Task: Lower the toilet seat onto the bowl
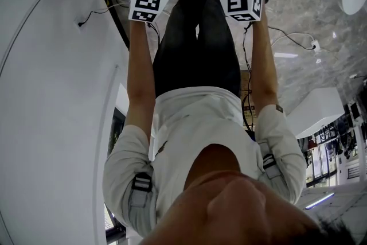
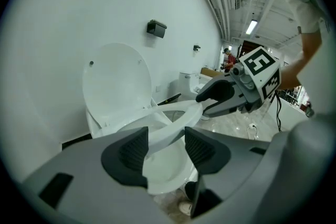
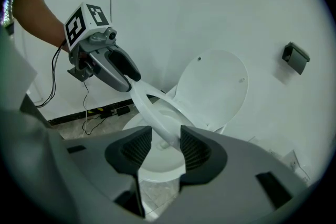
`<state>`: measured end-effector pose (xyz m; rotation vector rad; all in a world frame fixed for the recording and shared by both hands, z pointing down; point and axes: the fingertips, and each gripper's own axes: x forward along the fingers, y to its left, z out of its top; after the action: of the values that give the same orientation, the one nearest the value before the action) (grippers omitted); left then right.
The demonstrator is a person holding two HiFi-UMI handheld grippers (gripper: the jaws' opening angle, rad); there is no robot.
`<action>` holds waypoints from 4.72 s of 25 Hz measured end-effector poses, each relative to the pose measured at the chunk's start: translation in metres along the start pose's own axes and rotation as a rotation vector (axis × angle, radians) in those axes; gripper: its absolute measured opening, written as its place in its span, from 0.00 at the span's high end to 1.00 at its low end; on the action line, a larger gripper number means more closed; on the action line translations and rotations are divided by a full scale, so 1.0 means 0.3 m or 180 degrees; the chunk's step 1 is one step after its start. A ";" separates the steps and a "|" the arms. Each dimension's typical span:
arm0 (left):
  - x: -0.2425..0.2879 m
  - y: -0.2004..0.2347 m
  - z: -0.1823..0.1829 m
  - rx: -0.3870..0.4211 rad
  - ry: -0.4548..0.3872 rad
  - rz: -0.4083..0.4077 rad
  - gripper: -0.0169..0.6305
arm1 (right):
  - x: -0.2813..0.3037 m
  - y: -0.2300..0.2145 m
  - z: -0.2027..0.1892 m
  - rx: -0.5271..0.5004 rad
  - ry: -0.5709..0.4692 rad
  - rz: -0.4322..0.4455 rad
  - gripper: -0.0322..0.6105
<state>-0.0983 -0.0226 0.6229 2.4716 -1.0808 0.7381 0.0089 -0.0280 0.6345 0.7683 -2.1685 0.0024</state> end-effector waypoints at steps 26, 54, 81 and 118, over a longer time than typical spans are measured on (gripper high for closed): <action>0.079 -0.065 -0.280 -0.0361 0.0233 -0.0045 0.63 | 0.095 0.172 -0.190 0.0803 0.0026 0.0424 0.63; 0.208 -0.060 -0.542 -0.0712 0.0612 -0.0002 0.75 | 0.247 0.272 -0.406 0.1392 0.0324 0.0476 0.67; 0.299 -0.039 -0.585 -0.0738 0.0666 0.0067 0.80 | 0.323 0.256 -0.474 0.1581 0.0407 0.0158 0.84; -0.223 0.013 0.409 -0.0032 -0.0859 0.0595 0.94 | -0.330 -0.191 0.336 0.1010 -0.0973 -0.0475 0.92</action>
<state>-0.1001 -0.0478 0.4853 2.5377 -1.4234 0.4546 0.0160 -0.0482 0.4836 1.1750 -2.4251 0.1655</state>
